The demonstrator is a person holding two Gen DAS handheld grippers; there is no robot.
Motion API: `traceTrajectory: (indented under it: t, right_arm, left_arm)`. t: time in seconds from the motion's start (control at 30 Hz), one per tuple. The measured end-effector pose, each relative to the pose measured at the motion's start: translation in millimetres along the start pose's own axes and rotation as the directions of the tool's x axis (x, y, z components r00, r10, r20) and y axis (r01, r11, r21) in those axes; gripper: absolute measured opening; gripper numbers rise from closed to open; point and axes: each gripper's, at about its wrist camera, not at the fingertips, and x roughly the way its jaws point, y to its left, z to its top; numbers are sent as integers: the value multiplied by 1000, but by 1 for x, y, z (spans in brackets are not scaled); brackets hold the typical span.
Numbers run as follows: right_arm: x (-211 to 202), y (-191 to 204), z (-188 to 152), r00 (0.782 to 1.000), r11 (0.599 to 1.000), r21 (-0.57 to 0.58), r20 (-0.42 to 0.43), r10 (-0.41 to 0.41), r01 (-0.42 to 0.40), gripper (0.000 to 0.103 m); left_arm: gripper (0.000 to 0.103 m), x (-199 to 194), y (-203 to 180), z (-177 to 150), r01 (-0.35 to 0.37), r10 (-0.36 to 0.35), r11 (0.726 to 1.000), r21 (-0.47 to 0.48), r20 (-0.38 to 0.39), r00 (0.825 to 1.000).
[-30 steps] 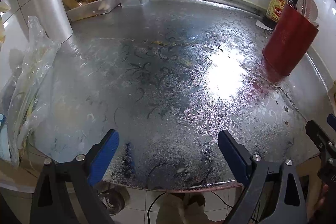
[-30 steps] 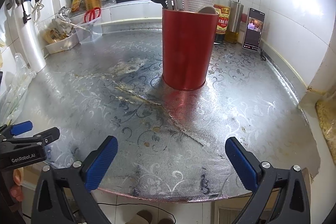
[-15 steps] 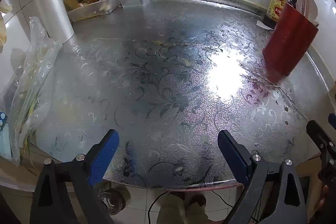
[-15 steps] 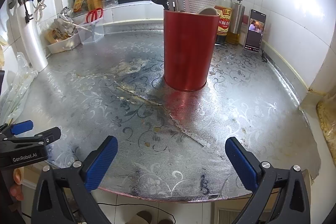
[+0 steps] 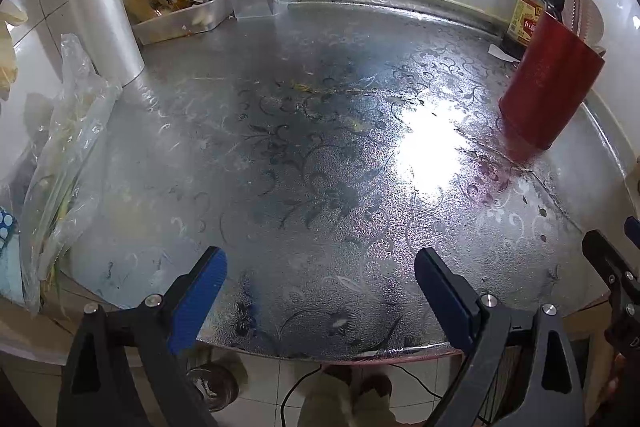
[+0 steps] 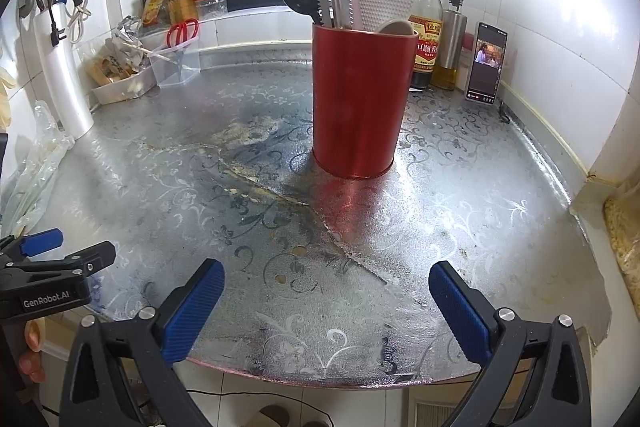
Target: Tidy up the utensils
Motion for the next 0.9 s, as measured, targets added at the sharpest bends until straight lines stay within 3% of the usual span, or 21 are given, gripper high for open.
traceTrajectory:
  t: [0.9]
  right_arm:
    - [0, -1, -5, 1000, 1000, -4, -7, 2, -2, 103]
  left_arm:
    - [95, -2, -1, -5, -2, 2, 1000, 0, -4, 1000]
